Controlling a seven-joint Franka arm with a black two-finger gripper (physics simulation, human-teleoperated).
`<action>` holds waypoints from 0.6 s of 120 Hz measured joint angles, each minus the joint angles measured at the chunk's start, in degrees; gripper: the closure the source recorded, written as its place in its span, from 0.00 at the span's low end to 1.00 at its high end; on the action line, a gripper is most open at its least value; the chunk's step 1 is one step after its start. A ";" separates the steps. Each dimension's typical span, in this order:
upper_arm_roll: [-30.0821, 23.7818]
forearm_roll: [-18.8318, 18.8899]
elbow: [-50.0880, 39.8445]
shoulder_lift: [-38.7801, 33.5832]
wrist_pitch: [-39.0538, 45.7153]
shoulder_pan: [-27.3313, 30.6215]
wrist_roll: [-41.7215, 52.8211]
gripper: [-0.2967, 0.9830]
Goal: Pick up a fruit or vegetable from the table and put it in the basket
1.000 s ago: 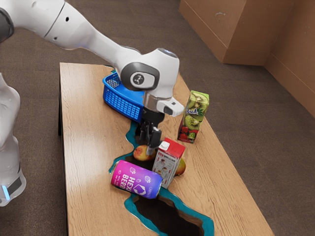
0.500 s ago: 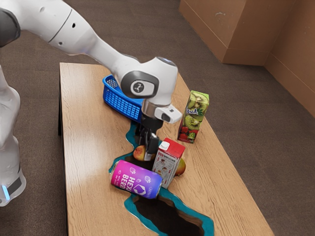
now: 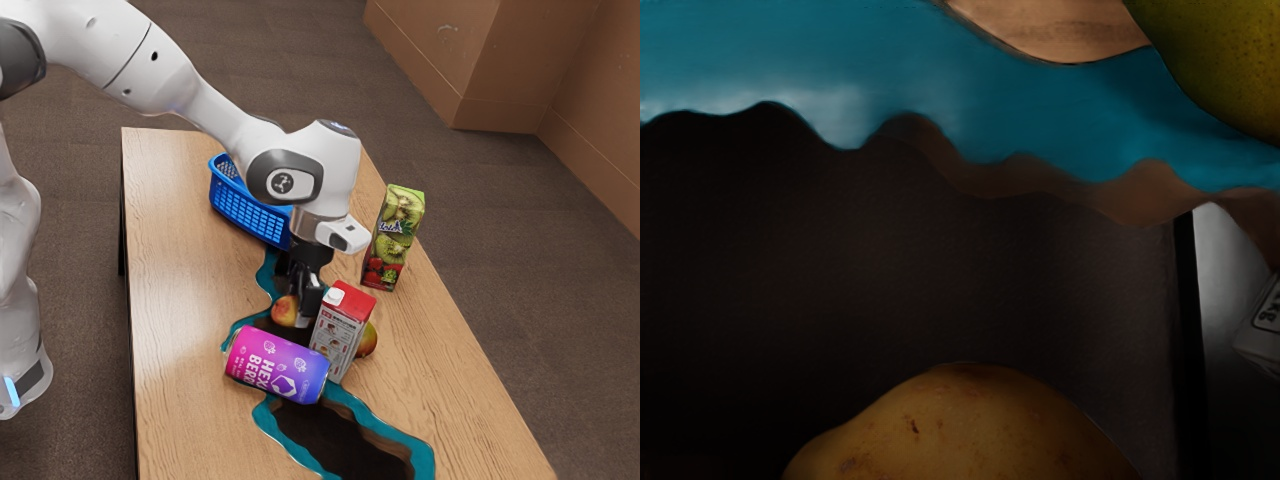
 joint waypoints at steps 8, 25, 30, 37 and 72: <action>0.00 -0.03 0.00 0.01 0.41 -0.02 0.14 0.41; 0.00 -0.38 -0.27 -0.01 0.95 0.14 0.36 0.42; 0.00 -0.62 -0.58 -0.05 1.07 0.42 0.42 0.42; -0.01 -0.96 -0.77 -0.07 1.37 0.79 0.43 0.43; -0.01 -0.41 -0.77 -2.19 3.25 0.43 -0.93 0.52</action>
